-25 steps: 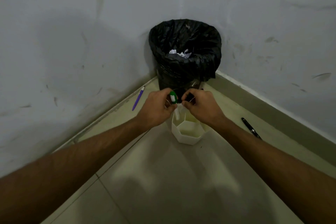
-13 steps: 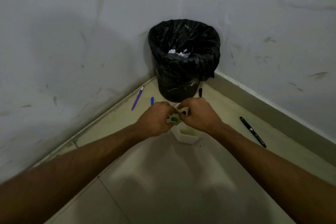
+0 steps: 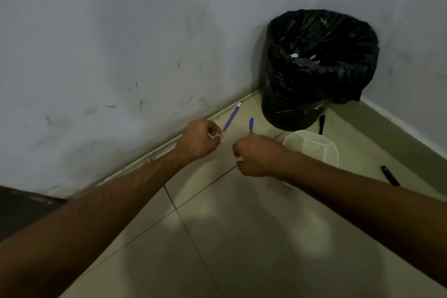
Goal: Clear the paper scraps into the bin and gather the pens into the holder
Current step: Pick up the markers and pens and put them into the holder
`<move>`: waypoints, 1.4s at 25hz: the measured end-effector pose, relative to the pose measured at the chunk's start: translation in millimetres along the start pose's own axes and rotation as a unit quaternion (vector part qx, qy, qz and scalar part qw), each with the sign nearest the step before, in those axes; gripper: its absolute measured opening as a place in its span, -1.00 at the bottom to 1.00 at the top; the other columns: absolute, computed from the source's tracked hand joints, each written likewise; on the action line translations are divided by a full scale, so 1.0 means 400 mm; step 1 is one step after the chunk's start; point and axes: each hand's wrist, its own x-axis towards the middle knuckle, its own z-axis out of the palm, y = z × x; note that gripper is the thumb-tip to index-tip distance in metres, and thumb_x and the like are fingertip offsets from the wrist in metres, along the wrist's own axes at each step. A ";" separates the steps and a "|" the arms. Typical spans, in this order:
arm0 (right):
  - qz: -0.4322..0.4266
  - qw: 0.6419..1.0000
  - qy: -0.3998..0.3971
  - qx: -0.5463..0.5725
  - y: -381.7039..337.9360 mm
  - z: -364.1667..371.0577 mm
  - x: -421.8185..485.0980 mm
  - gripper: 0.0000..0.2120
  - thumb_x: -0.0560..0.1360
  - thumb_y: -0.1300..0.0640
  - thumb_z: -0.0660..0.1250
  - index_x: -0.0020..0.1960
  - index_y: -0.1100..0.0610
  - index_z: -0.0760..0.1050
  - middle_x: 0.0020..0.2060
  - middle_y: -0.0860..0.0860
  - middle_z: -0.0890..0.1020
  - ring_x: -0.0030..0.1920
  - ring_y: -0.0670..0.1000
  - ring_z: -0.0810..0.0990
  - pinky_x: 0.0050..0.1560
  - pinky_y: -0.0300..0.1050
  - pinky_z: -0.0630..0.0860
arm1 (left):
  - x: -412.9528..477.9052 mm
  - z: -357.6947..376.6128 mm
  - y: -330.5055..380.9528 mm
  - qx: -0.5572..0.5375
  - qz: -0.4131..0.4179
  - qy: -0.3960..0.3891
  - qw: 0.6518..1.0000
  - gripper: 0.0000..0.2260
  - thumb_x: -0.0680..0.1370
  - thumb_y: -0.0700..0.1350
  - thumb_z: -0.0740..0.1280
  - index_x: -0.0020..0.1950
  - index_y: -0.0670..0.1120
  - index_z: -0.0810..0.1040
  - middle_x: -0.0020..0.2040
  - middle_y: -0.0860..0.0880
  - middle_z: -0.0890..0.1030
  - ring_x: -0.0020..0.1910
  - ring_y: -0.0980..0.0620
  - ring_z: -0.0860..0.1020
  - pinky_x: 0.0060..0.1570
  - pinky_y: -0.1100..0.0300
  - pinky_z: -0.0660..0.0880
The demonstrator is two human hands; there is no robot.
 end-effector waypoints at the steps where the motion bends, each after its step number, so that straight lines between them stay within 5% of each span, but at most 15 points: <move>1: 0.019 1.000 -0.003 -0.006 -0.004 0.005 0.045 -0.71 0.53 0.07 0.31 0.23 0.12 0.47 0.06 0.08 0.53 -0.05 0.04 0.51 -0.04 -0.08 0.52 | 0.010 0.006 -0.010 -0.007 -0.009 0.004 1.000 -0.88 0.43 -0.12 0.41 -0.05 -0.03 0.66 -0.09 0.00 0.67 -0.25 0.07 0.58 -0.09 0.21 0.54; 8: 0.192 0.978 0.029 0.078 0.070 0.118 0.258 -0.56 0.52 0.11 0.33 0.36 0.20 0.36 0.33 0.24 0.32 0.25 0.18 0.43 0.20 0.02 0.47 | 0.089 0.053 -0.034 -0.033 -0.043 0.029 0.998 -0.87 0.43 -0.13 0.40 -0.05 -0.01 0.67 -0.15 0.07 0.66 -0.24 0.09 0.59 -0.14 0.29 0.46; 12: 0.207 0.977 0.030 0.044 0.069 0.155 0.272 -0.60 0.55 0.19 0.31 0.35 0.25 0.37 0.26 0.19 0.49 0.21 0.12 0.53 0.16 -0.04 0.51 | 0.135 0.075 -0.045 -0.029 -0.035 0.026 0.999 -0.85 0.42 -0.13 0.40 -0.04 -0.03 0.67 -0.13 0.02 0.69 -0.23 0.07 0.60 -0.06 0.25 0.52; 16: 0.237 0.950 -0.014 0.204 0.059 0.152 0.235 -0.17 0.41 0.05 0.45 0.48 0.23 0.04 0.21 0.16 0.52 0.17 0.17 0.57 0.11 0.03 0.53 | 0.204 0.091 -0.037 -0.014 -0.027 0.030 0.999 -0.76 0.42 -0.15 0.38 0.07 -0.11 0.64 -0.01 -0.10 0.68 -0.04 -0.09 0.62 0.05 0.13 0.54; 21: 0.178 0.916 -0.047 0.355 0.010 0.099 0.105 -0.51 0.50 0.16 0.29 0.34 0.17 0.15 -0.09 0.08 0.51 -0.16 0.04 0.57 -0.28 -0.11 0.55 | 0.263 0.128 -0.010 0.069 0.028 -0.008 0.997 -0.70 0.46 -0.16 0.32 0.16 -0.24 0.51 0.10 -0.26 0.59 0.09 -0.25 0.55 0.04 0.01 0.50; 25: 0.129 0.940 -0.070 0.307 0.014 0.083 -0.052 -0.54 0.54 -0.05 0.26 0.36 0.10 0.26 0.04 0.07 0.55 -0.06 0.02 0.58 -0.07 -0.05 0.58 | 0.284 0.152 0.023 0.133 0.069 -0.008 0.989 -0.75 0.48 -0.17 0.32 0.12 -0.25 0.48 0.06 -0.27 0.59 0.03 -0.28 0.55 -0.02 -0.02 0.48; 27: 0.114 0.947 -0.059 0.294 0.029 0.089 -0.114 -0.57 0.58 -0.13 0.20 0.34 0.08 0.31 -0.07 0.02 0.58 -0.15 -0.02 0.58 -0.14 -0.10 0.55 | 0.279 0.150 0.039 0.159 0.075 -0.010 0.984 -0.84 0.50 -0.22 0.27 0.05 -0.22 0.49 0.04 -0.26 0.59 0.01 -0.28 0.55 -0.04 -0.02 0.48; 30: 0.110 0.948 -0.019 0.297 0.063 0.095 -0.174 -0.70 0.65 0.00 0.11 0.26 0.12 0.44 -0.20 -0.02 0.55 -0.24 -0.04 0.52 -0.28 -0.17 0.41 | 0.261 0.135 0.062 0.191 0.071 -0.038 0.978 -0.82 0.47 -0.24 0.27 0.05 -0.22 0.51 0.10 -0.24 0.52 0.00 -0.28 0.56 -0.03 -0.01 0.49; 35: 0.142 0.919 0.038 0.366 0.099 0.090 -0.260 -0.76 0.61 0.06 0.18 0.14 0.12 0.56 -0.13 0.01 0.61 -0.19 -0.05 0.55 -0.12 -0.10 0.51 | 0.179 0.090 0.111 0.096 0.064 -0.014 0.993 -0.76 0.60 -0.06 0.16 0.09 -0.21 0.48 0.03 -0.28 0.56 -0.02 -0.31 0.56 -0.08 0.00 0.44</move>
